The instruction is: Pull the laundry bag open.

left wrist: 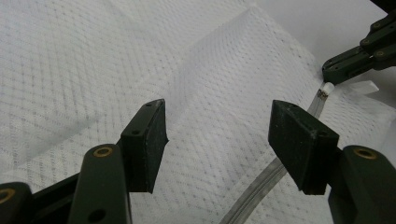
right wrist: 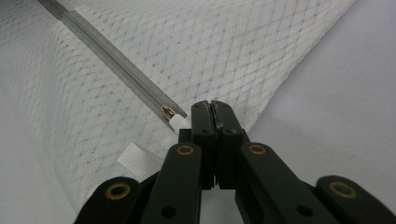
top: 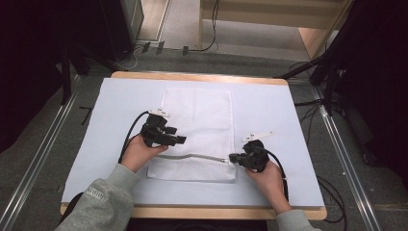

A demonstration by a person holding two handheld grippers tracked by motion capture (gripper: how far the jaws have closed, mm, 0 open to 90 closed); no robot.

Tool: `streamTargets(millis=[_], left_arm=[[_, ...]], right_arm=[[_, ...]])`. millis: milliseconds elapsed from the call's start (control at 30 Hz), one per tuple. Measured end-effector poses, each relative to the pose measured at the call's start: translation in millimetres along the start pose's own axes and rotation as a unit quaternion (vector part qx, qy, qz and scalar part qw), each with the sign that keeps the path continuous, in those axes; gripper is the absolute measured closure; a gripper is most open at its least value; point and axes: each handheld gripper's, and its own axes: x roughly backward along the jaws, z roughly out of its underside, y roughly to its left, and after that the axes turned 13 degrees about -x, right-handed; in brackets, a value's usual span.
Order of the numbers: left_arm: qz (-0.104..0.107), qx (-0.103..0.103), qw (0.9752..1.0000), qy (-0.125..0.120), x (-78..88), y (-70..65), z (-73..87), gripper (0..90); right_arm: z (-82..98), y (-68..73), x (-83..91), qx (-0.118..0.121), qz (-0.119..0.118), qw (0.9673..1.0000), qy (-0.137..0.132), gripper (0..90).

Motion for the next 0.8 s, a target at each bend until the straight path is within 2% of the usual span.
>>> streamTargets(millis=[67, 300, 400, 567, 633, 800], left_arm=[[-0.004, -0.007, 1.0000, 0.002, -0.1, -0.4, 0.1, 38.8], [-0.003, -0.006, 1.0000, 0.003, -0.2, -0.8, 0.0, 38.8], [-0.003, -0.007, 1.0000, 0.003, -0.4, -0.8, 0.0, 38.8], [-0.004, -0.006, 1.0000, 0.006, -1.2, -1.0, 0.1, 38.8], [-0.003, -0.006, 1.0000, 0.005, -2.0, -1.2, 0.2, 38.8], [-0.002, -0.009, 0.9999, 0.008, -2.9, -1.5, 0.2, 38.8]], right_arm=[[0.3, -0.1, 0.8, -0.001, -0.003, 1.0000, 0.002, 90.0], [3.4, 2.1, 4.5, 0.001, -0.017, 0.9997, 0.014, 90.0], [4.2, 3.3, 4.6, 0.005, -0.015, 0.9997, 0.016, 90.0], [1.1, 0.6, 1.8, 0.001, -0.014, 0.9999, 0.008, 90.0], [-1.0, -0.5, -0.7, 0.005, -0.006, 1.0000, 0.003, 90.0], [-4.3, -2.2, -4.0, 0.003, -0.007, 1.0000, -0.002, 90.0]])
